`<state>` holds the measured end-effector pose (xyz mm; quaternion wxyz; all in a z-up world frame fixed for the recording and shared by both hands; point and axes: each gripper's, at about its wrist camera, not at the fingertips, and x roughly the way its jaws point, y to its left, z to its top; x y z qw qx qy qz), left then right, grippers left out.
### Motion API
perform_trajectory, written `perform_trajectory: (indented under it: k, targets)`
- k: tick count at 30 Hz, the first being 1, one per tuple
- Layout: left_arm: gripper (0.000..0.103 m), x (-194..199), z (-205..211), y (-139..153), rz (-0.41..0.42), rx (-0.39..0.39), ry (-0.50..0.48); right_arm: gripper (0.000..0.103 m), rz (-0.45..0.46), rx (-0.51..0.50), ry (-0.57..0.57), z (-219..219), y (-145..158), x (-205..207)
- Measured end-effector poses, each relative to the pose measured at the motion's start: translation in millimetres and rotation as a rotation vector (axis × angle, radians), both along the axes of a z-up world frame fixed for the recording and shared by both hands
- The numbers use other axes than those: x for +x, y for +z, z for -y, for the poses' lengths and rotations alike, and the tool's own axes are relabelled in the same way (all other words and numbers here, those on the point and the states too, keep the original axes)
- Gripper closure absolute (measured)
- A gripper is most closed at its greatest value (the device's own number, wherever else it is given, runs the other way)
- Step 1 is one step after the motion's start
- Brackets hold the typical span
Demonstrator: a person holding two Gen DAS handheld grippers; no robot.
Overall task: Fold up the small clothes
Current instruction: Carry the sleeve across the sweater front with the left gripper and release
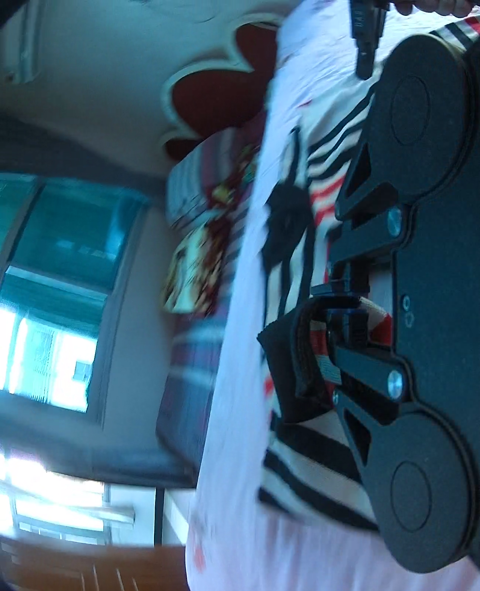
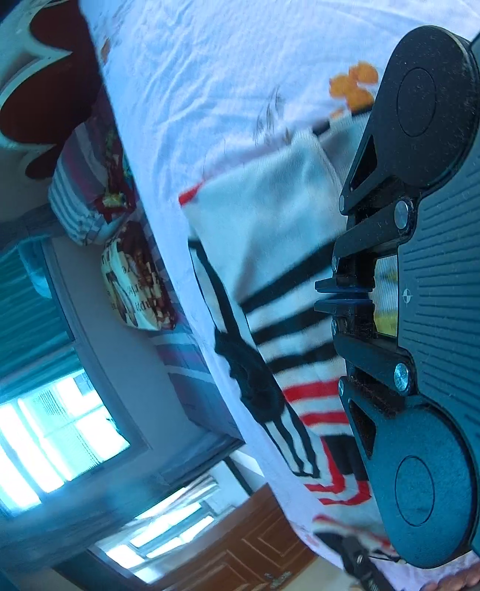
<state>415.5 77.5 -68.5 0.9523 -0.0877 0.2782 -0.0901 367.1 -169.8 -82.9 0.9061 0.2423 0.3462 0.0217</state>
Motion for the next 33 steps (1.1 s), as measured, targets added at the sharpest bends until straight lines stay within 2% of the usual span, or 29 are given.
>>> perform_trajectory:
  k: [5, 11, 12, 13, 15, 17, 19, 20, 23, 26, 30, 31, 32, 33]
  targets:
    - [0.099, 8.3, 45.2, -17.4, -0.036, 0.083, -0.105, 0.102, 0.0, 0.048, -0.039, 33.3, -2.7, -3.6]
    - [0.098, 15.0, 100.2, -27.2, -0.049, 0.191, -0.184, 0.102, -0.009, 0.089, -0.028, 56.5, -5.5, -8.7]
    - [0.096, 16.5, 109.2, -30.6, -0.058, 0.214, -0.201, 0.102, -0.011, 0.095, -0.027, 59.3, -5.4, -9.2]
    - [0.092, 17.6, 118.2, -33.7, -0.07, 0.234, -0.226, 0.102, -0.012, 0.1, -0.024, 61.9, -4.9, -9.8]
    - [0.056, 15.8, 135.9, -40.0, -0.081, 0.267, -0.277, 0.102, -0.016, 0.104, -0.026, 65.4, -4.3, -10.1]
    - [0.047, 8.4, 150.3, -43.6, -0.049, 0.282, -0.331, 0.102, -0.016, 0.107, -0.02, 67.2, -3.6, -9.8]
    - [0.045, 1.2, 159.1, -44.0, -0.028, 0.289, -0.37, 0.102, -0.016, 0.108, -0.017, 66.2, -2.5, -9.3]
    - [0.04, -4.8, 158.3, -42.1, -0.01, 0.283, -0.376, 0.102, -0.015, 0.109, -0.01, 64.7, -1.8, -7.9]
    - [0.039, -24.5, 134.1, -34.4, 0.024, 0.263, -0.324, 0.102, -0.007, 0.099, 0.022, 54.3, 0.5, -1.2]
    - [0.04, -48.8, 79.7, -30.3, 0.025, 0.239, -0.181, 0.102, -0.01, 0.114, 0.057, 40.1, -2.9, 9.6]
    - [0.044, -81.9, -1.6, -34.6, 0.021, 0.288, 0.027, 0.101, -0.032, 0.117, 0.098, 13.6, -15.4, 25.7]
    - [0.044, -85.1, -19.3, -36.9, 0.005, 0.293, 0.055, 0.09, -0.038, 0.117, 0.102, 7.3, -19.7, 30.1]
    - [0.044, -83.9, -33.5, -38.3, -0.016, 0.299, 0.08, 0.072, -0.04, 0.121, 0.102, 2.3, -23.1, 32.5]
    - [0.044, -82.5, -44.3, -40.3, -0.032, 0.304, 0.101, 0.035, -0.028, 0.132, 0.092, -2.2, -25.2, 32.4]
